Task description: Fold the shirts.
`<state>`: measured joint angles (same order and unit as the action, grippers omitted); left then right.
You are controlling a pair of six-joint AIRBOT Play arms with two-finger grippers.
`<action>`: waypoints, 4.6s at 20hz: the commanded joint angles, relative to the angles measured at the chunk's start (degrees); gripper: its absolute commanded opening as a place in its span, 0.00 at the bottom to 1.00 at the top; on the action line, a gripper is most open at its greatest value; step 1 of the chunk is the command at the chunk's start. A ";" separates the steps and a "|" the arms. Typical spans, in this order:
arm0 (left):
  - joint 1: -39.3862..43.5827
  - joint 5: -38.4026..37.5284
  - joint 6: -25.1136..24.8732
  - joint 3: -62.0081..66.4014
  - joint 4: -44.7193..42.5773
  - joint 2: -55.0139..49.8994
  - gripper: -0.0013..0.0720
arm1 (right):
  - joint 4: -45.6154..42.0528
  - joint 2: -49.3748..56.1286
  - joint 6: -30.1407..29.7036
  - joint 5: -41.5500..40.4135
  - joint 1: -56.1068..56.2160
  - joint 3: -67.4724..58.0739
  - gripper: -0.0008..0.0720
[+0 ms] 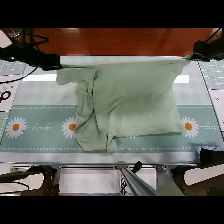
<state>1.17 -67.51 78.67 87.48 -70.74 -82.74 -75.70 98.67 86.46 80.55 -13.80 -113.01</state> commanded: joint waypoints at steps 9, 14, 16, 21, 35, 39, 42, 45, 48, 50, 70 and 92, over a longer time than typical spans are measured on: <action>-1.99 -9.33 3.69 1.40 8.02 -8.02 0.49 | 0.96 3.98 -7.41 9.38 -1.42 -0.07 0.57; -10.03 -24.52 3.67 0.17 3.39 -3.67 0.75 | -3.96 -1.20 -5.99 19.15 -9.22 -0.07 0.70; -12.09 -23.30 2.78 -6.45 3.48 0.63 0.82 | -3.74 -3.13 -5.92 20.17 -13.62 0.24 0.70; -13.22 -12.50 -1.68 -37.18 7.21 14.23 0.87 | 1.88 -7.58 -6.21 18.14 -22.16 10.21 0.70; -1.97 8.68 -10.12 -62.58 23.10 16.41 0.85 | 4.79 -7.61 -7.04 17.00 -20.37 15.93 0.70; 5.25 14.12 -10.08 -62.53 27.34 11.19 0.73 | 4.79 -7.61 -7.02 17.70 -20.37 15.96 0.69; 5.42 18.10 -10.08 -62.51 30.88 8.85 0.05 | 0.17 -7.61 -7.15 19.23 -20.37 16.04 0.69; 3.37 16.74 -10.34 -62.40 30.88 8.96 0.05 | -9.60 -8.07 -6.45 20.44 -22.03 20.70 0.69; 2.25 15.93 -11.58 -62.40 30.91 9.16 0.05 | 1.57 -10.05 -10.56 18.34 -25.53 31.65 0.73; 2.01 16.00 -11.61 -62.40 30.91 9.16 0.05 | 7.91 -11.43 -13.40 15.85 -26.84 39.45 0.81; 2.03 20.81 -11.56 -62.27 33.11 9.16 0.05 | 7.58 -11.76 -17.68 -3.91 -13.18 63.91 0.19; -7.56 21.40 -22.08 10.80 24.46 55.19 0.05 | -3.23 -58.93 -5.18 -12.87 -2.10 -4.42 0.03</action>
<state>-5.67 -46.83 57.14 94.59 -44.16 -32.84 -72.40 44.97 78.15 64.42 -15.97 -113.69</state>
